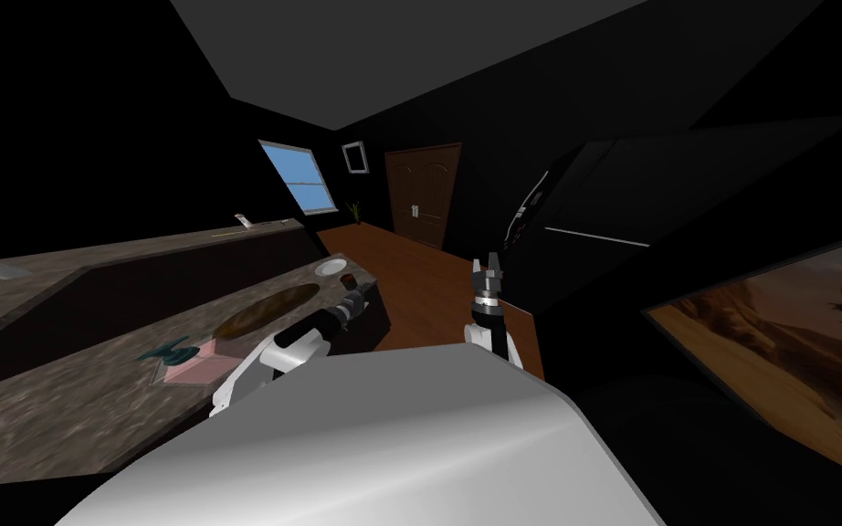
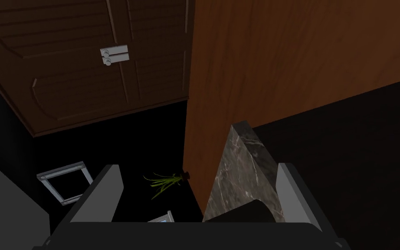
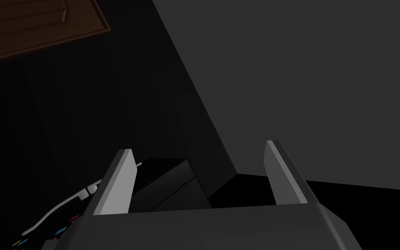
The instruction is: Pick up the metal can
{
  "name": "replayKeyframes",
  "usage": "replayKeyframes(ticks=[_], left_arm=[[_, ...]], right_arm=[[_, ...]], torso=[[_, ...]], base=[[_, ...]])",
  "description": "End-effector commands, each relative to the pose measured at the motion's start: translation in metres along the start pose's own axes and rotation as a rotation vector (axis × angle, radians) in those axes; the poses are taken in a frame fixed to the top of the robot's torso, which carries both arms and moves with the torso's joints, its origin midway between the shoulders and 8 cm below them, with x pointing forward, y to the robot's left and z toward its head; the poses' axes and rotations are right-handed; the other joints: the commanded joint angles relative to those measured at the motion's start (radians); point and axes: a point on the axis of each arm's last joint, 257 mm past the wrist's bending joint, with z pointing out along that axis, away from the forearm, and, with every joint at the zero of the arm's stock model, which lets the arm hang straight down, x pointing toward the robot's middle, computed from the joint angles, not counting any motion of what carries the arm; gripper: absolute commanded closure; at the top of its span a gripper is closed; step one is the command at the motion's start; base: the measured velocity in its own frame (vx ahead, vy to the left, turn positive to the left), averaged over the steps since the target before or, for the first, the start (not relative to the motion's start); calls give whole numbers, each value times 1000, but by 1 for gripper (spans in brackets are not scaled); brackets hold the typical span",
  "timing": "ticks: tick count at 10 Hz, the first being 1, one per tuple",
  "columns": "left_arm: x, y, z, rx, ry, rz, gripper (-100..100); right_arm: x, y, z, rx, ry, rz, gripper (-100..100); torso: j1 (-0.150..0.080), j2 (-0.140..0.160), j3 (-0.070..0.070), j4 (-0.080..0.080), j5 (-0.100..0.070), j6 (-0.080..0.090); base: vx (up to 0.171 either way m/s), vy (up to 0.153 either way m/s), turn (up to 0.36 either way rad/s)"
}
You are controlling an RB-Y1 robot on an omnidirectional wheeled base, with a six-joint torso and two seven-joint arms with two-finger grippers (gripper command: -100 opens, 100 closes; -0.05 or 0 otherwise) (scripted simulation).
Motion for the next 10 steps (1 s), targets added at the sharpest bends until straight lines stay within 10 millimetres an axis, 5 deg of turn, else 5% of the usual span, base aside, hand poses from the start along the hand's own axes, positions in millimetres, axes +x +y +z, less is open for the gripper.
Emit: replayKeyframes(ticks=[1,10], left_arm=[[-1,6,0,-28,-1,3,-100],[-10,33,-5,-236,20,119,-100]], right_arm=[[0,0,0,0,0,0,0],[0,0,0,0,0,0,0]], torso=[[0,0,0,0,0,0],[1,-1,-1,0,0,0]], base=[[10,0,3],[29,10,-24]])
